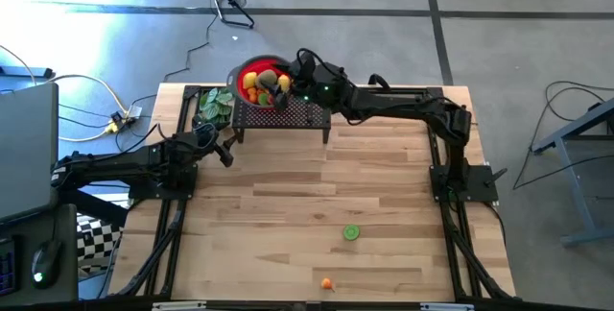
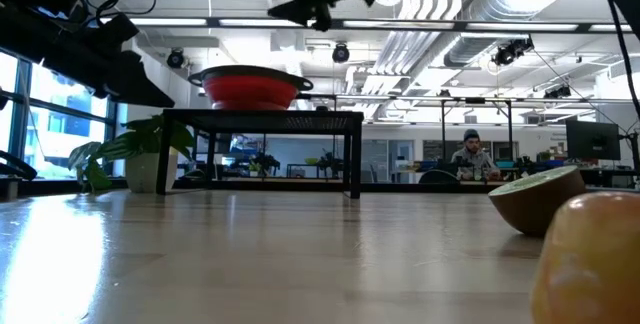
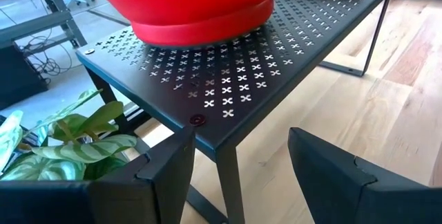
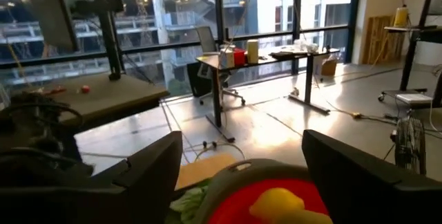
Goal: Pick & Place Fruit
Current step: Put the brown sliced kiwi into the red strainer bowl on the shelf
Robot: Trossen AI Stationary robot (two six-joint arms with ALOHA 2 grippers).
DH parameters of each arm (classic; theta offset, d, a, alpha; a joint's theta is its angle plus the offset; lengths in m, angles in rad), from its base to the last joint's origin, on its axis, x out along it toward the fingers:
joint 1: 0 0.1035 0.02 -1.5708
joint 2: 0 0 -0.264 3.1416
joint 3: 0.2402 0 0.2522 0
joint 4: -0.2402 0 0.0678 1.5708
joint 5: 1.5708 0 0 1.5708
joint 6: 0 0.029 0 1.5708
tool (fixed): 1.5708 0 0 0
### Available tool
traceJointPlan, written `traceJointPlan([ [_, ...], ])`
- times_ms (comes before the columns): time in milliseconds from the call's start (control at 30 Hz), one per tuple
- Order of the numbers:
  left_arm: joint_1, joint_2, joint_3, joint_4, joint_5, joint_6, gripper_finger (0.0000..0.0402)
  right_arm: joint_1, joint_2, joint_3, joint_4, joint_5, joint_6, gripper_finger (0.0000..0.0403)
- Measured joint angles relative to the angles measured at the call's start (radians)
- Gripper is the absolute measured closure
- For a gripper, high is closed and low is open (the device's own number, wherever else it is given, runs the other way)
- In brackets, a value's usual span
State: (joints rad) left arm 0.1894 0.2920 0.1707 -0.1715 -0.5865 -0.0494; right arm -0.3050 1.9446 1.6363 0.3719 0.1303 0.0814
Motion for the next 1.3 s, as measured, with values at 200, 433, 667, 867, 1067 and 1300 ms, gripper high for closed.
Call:
traceJointPlan([
  [200, 0.000, 0.000, 0.000, -0.004, 0.000, 0.000, 0.0174, 0.011, -0.091, 0.000, -0.191, 0.001, 0.004, 0.0135],
  [433, 0.000, 0.000, 0.000, -0.004, 0.000, 0.000, 0.0174, 0.029, -0.166, 0.000, -0.401, -0.004, 0.022, 0.0172],
  [667, 0.000, 0.000, 0.000, -0.004, 0.000, 0.000, 0.0174, 0.060, -0.192, 0.000, -0.545, -0.005, 0.027, 0.0221],
  [867, 0.000, 0.000, 0.000, -0.004, 0.000, 0.000, 0.0174, 0.090, -0.192, 0.000, -0.632, -0.002, 0.031, 0.0284],
  [1067, 0.000, 0.000, 0.000, -0.004, 0.000, 0.000, 0.0174, 0.137, -0.193, 0.000, -0.709, -0.002, 0.031, 0.0341],
  [1300, 0.000, 0.000, 0.000, -0.004, 0.000, 0.000, 0.0174, 0.187, -0.193, 0.000, -0.725, -0.002, 0.031, 0.0391],
])
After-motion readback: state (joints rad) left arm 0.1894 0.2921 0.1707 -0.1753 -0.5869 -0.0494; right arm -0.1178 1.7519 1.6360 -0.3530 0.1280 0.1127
